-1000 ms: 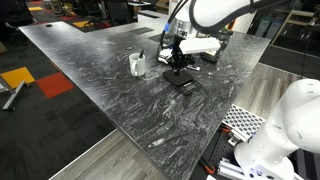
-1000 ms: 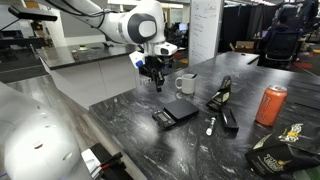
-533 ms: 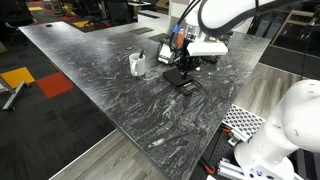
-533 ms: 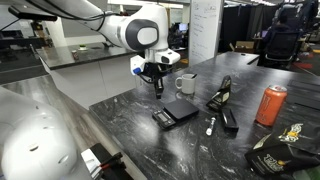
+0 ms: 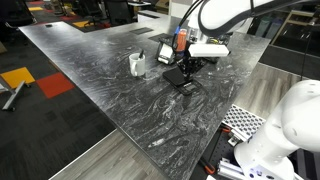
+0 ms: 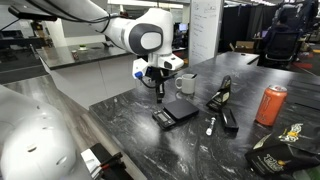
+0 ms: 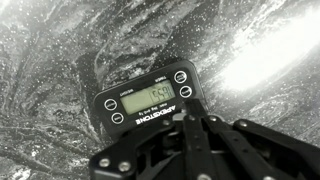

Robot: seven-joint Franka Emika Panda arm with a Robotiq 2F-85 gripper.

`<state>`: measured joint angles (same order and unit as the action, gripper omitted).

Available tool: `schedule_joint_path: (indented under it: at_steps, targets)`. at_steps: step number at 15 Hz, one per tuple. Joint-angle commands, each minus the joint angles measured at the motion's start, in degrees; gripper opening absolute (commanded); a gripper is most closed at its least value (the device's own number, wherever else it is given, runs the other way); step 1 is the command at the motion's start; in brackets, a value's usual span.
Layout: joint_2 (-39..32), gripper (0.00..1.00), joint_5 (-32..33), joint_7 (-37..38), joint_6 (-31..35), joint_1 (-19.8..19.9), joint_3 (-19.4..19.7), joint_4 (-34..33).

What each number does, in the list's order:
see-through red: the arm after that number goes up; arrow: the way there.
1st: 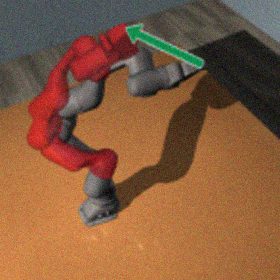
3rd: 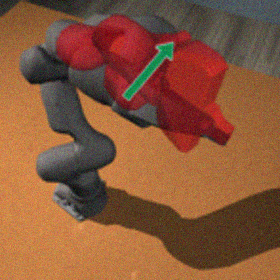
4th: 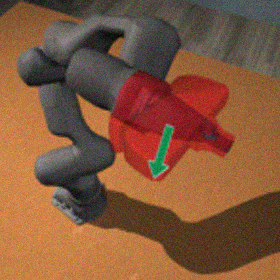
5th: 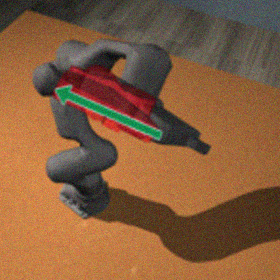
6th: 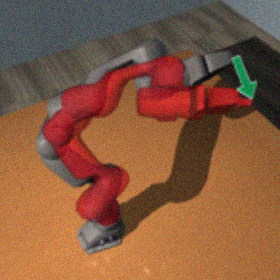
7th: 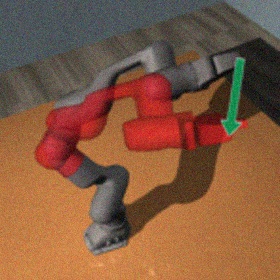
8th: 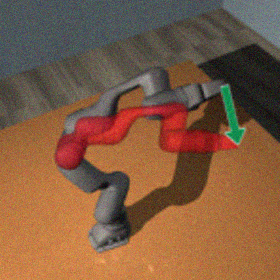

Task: Move the black scale to the right, press the button on the left side of the scale

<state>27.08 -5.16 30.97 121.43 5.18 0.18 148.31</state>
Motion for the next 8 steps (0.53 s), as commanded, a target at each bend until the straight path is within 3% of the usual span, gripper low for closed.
schedule_joint_path:
  at_steps: [1, 8]
  targets:
    - [-3.8, 0.00, -2.3, -2.9, -0.2, 0.5, 0.4, -1.0]
    - [-8.6, 0.00, -3.0, -4.2, 1.1, 0.4, 0.5, -2.1]
